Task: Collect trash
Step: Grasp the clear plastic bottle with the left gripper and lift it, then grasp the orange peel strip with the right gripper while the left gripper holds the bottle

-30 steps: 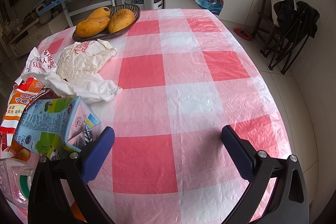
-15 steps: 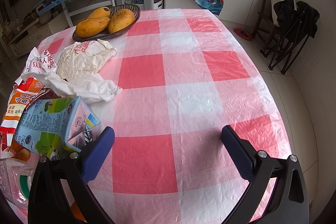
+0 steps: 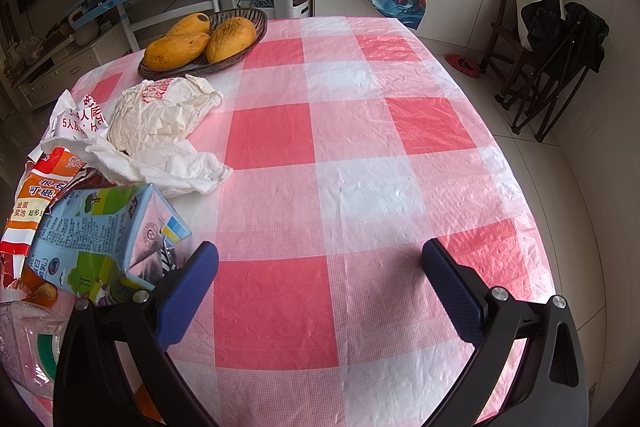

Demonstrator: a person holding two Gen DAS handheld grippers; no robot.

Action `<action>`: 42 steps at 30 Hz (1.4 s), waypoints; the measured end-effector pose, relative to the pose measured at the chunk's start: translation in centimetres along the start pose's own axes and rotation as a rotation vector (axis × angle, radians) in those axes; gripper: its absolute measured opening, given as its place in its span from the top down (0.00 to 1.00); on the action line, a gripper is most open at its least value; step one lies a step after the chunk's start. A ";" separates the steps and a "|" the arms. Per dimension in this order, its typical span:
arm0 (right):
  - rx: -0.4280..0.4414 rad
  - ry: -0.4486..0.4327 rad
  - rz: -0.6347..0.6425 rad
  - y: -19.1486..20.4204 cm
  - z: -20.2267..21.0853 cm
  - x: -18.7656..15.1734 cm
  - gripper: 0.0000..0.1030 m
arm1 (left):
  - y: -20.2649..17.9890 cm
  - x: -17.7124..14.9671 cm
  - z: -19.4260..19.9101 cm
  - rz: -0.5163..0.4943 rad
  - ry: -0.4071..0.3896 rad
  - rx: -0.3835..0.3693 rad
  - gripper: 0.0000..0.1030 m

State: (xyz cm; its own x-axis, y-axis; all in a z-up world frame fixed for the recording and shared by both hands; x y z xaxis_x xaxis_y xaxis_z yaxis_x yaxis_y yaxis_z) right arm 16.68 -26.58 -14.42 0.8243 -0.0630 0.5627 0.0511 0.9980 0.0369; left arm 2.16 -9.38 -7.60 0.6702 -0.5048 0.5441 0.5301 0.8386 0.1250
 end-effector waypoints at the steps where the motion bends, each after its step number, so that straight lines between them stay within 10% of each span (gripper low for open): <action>1: 0.000 0.000 0.000 0.0 0.0 0.0 0.06 | 0.2 0.0 -0.2 -0.003 0.005 0.004 0.13; 15: 0.013 0.012 0.015 0.1 0.0 -0.1 0.06 | -0.8 -0.4 -2.9 -0.063 0.079 0.075 0.14; 22: 0.041 0.051 0.035 -1.9 1.3 -0.6 0.06 | -1.5 -0.4 -3.4 -0.058 0.078 0.071 0.30; 26: 0.074 0.009 0.030 -3.1 3.6 -0.9 0.06 | -1.4 -0.3 -2.8 0.006 0.064 -0.008 0.47; 35: 0.293 0.072 0.064 -0.6 7.6 -3.9 0.08 | -1.3 -1.3 -0.3 0.166 0.031 -0.045 0.48; 42: 0.353 0.130 0.130 3.5 7.7 -6.5 0.34 | 0.4 -2.8 4.1 0.322 -0.120 -0.071 0.48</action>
State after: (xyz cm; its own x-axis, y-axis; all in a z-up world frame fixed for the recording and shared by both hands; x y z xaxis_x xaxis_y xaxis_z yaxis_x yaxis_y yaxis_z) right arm 7.17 -22.73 -11.59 0.8766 0.0874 0.4733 -0.2370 0.9343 0.2663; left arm -1.62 -6.80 -5.63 0.7451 -0.1857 0.6405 0.3395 0.9323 -0.1247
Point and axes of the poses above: each gripper's, at about its wrist camera, not at the fingertips, and z roughly against the way its jaws point, y to its left, x to its top, the point moved 3 cm from there along -z, roughly the way its jaws point, and after that the axes turned 4 degrees about -z, right-handed, at the moved point
